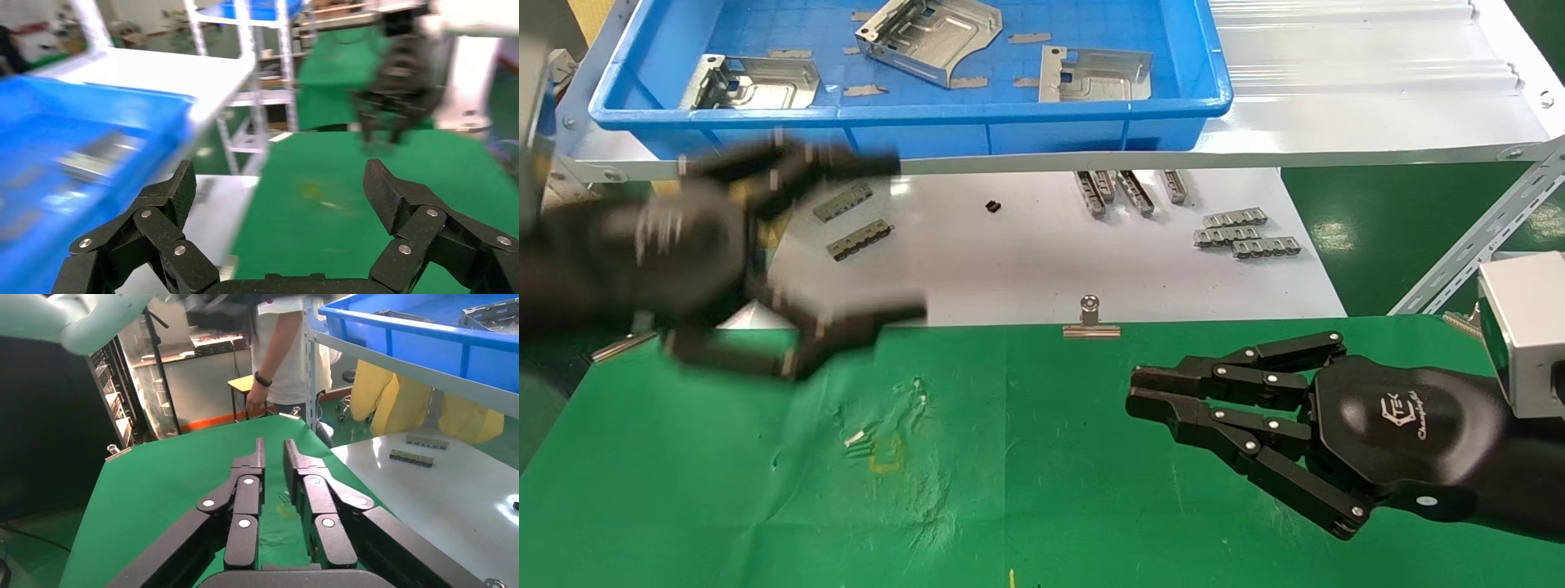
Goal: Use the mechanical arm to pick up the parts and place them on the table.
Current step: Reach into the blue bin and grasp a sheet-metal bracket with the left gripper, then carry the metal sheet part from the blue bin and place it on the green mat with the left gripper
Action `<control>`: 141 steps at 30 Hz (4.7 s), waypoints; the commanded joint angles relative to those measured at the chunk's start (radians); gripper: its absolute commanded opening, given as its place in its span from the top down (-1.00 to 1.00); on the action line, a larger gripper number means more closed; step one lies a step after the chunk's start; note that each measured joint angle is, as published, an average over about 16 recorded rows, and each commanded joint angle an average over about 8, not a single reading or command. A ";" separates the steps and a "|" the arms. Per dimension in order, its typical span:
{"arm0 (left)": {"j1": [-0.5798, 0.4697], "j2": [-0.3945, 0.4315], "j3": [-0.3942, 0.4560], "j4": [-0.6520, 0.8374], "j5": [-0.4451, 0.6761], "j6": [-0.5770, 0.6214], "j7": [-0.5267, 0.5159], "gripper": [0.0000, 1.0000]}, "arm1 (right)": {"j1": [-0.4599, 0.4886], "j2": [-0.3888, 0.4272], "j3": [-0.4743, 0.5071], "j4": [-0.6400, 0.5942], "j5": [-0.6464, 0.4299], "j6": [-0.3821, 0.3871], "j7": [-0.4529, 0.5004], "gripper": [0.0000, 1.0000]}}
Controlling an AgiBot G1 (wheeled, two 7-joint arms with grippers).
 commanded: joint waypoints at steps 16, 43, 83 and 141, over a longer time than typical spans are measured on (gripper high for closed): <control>-0.558 0.375 0.177 0.790 0.390 -0.308 0.084 -0.98 | 0.000 0.000 0.000 0.000 0.000 0.000 0.000 -1.00; -0.620 0.549 0.231 1.070 0.492 -0.649 0.112 1.00 | 0.000 0.000 0.000 0.000 0.000 0.000 0.000 -1.00; -0.627 0.350 0.138 0.953 0.334 0.016 0.231 1.00 | 0.000 0.000 0.000 0.000 0.000 0.000 0.000 -1.00; -0.281 0.218 0.748 0.591 0.100 0.121 1.052 0.64 | 0.000 0.000 0.000 0.000 0.000 0.000 0.000 -1.00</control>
